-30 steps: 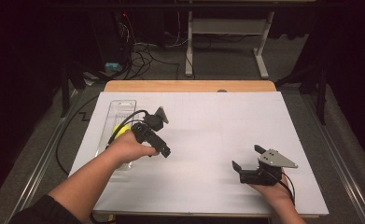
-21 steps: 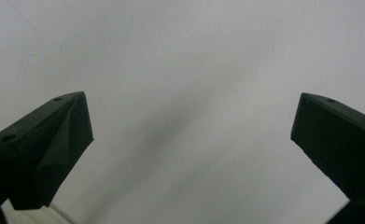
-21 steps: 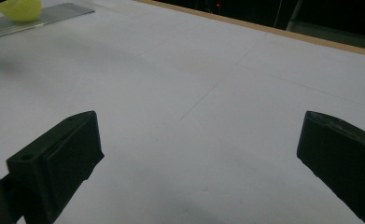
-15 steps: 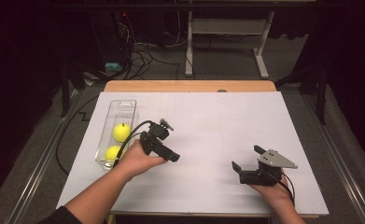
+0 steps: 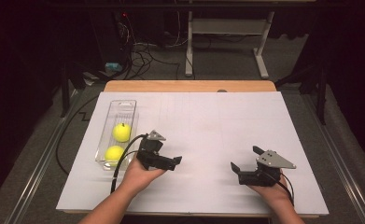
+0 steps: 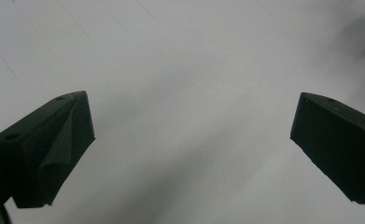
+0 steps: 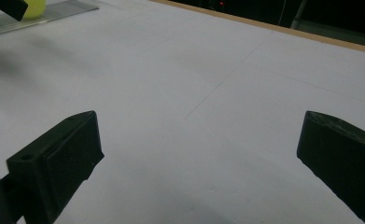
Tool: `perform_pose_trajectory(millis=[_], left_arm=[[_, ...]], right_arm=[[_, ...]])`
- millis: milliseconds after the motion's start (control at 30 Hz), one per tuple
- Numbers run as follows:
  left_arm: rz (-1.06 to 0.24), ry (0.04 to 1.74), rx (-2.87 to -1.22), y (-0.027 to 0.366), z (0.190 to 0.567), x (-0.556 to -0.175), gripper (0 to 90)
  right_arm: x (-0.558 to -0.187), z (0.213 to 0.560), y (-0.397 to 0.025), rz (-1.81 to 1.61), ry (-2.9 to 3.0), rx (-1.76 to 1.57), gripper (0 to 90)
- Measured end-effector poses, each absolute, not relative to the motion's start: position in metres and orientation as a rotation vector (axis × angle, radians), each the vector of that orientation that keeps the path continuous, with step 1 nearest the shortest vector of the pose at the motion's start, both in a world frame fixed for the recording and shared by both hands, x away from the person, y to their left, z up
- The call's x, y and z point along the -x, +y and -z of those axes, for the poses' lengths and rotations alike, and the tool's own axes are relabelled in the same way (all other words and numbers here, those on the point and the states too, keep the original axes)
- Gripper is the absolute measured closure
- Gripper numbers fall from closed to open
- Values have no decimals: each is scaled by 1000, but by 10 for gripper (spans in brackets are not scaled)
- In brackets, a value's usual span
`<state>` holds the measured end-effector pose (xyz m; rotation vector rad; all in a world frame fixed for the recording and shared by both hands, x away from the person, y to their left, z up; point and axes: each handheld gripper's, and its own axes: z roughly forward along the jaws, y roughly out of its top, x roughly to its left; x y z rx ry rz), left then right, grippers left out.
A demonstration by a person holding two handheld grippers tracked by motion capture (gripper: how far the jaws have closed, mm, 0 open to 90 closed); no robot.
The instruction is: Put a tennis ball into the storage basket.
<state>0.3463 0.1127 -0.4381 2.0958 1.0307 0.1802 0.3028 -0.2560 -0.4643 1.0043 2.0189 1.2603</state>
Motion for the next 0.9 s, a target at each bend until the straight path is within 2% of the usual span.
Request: perform_pose_trajectory(millis=[167,433,900], left_arm=[[-246,974,-2023,117,453,-339,8],[-329,863,-1886,124,455,-327,8],[-334,815,-1821,125,455,-319,8]], right_arm=[[-302,465,-255,-1268,2023,-1004,0],[-299,465,-257,-1281,2013,-1022,0],[-285,459,-274,-1321,1925,-1059,0]])
